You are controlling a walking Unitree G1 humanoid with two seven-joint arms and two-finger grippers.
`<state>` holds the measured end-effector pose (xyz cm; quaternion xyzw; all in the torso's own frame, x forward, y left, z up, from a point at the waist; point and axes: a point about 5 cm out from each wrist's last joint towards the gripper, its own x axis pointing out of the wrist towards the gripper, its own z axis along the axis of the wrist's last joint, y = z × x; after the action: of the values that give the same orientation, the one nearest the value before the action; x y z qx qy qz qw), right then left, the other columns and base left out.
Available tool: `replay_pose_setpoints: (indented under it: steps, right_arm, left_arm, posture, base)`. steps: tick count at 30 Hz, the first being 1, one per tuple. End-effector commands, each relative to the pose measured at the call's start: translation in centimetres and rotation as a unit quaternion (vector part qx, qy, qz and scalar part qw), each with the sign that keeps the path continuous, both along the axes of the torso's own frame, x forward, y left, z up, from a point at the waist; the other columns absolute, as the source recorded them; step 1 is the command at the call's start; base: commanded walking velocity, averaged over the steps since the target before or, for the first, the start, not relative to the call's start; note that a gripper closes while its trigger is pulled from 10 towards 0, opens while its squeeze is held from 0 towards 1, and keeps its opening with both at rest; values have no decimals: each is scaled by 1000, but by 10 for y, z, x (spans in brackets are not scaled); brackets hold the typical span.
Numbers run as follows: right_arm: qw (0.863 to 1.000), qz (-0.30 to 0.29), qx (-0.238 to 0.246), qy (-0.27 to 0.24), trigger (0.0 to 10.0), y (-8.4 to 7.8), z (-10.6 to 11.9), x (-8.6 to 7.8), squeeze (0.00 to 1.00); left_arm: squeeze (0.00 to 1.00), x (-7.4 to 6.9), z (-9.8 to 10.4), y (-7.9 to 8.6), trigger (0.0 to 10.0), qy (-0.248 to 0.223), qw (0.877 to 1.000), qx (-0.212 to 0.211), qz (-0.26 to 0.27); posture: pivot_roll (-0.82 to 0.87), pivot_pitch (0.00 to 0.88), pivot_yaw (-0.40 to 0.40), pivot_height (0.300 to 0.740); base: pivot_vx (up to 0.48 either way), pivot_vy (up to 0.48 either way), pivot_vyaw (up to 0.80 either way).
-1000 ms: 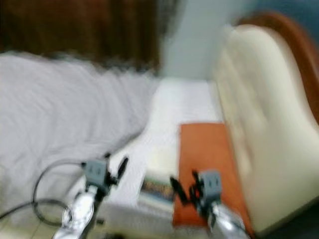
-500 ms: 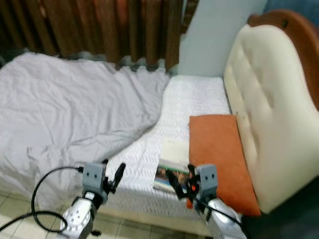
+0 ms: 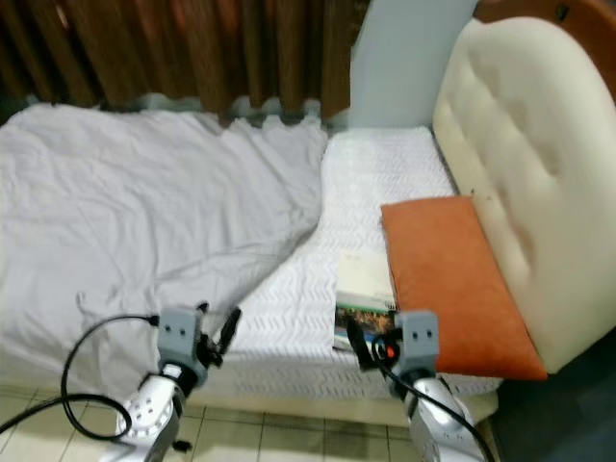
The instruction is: Clean up the room
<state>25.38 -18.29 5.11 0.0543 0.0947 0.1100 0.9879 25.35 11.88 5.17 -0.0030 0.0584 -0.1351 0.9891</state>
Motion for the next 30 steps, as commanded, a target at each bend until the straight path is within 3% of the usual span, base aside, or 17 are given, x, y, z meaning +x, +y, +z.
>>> replay_pose_setpoints:
  steps: [1, 18, 19, 24, 30]
  right_arm:
    - [1000, -4, 3, -1, 10000, 0, 1, 1, 1000]
    - [1000, 11, -1, 5, 10000, 3, -4, -1, 1000]
    - [1000, 11, -6, 6, 10000, 3, -4, 0, 24]
    - [1000, 20, -19, 13, 10000, 4, -6, 1, 0]
    - [999, 26, -18, 16, 10000, 6, -8, 1, 0]
  left_arm:
    - [0, 1, -1, 4, 10000, 5, 1000, 1, 4]
    - [0, 0, -3, 8, 10000, 13, 1000, -2, 6]
    - [0, 0, -3, 9, 10000, 11, 1000, 2, 7]
    - [0, 2, 0, 10, 10000, -6, 1000, 14, 10]
    - [0, 3, -2, 10, 10000, 5, 1000, 1, 11]
  posture:
    - [-79, 64, -28, 740]
    - [-71, 62, -27, 740]
    - [-71, 62, -27, 740]
    - [-72, 55, -25, 740]
    - [-73, 49, -23, 740]
  base:
    - [0, 439, 0]
    - [0, 463, 0]
    - [0, 480, 0]
    - [0, 288, 0]
    - [0, 281, -788]
